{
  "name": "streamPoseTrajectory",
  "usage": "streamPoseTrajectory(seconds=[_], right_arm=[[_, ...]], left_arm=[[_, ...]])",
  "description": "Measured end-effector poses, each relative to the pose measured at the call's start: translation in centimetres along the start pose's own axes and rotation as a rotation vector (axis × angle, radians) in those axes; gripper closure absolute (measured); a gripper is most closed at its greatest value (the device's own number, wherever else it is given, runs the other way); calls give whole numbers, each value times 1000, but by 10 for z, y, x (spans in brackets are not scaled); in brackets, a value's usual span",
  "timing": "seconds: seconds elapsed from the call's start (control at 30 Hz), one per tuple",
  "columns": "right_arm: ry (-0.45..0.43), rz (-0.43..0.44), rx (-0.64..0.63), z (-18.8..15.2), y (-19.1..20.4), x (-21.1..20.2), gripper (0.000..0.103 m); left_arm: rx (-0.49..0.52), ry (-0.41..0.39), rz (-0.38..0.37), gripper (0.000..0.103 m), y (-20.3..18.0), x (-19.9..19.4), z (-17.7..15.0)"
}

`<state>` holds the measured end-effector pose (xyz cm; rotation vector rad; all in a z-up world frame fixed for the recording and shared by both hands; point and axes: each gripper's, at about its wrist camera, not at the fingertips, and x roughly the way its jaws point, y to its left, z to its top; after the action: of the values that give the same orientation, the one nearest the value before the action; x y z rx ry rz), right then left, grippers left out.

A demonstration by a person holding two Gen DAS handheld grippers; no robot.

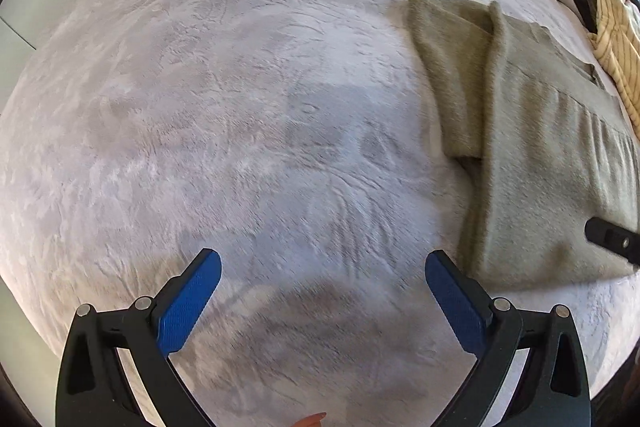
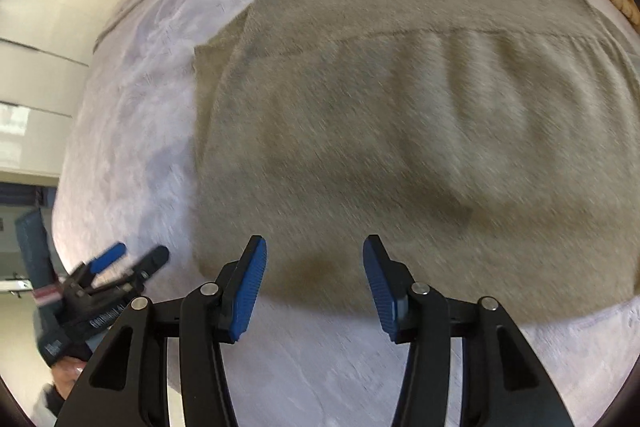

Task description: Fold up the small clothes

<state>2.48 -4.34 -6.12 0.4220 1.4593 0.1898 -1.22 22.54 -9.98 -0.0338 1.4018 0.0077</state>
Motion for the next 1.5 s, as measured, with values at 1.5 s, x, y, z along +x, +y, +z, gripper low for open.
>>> streamPoseTrajectory(seconds=[1.5], right_arm=[[-32,247,128,-11,-27,26,53]], left_arm=[[1,-30,-46,1,-21,58,27]])
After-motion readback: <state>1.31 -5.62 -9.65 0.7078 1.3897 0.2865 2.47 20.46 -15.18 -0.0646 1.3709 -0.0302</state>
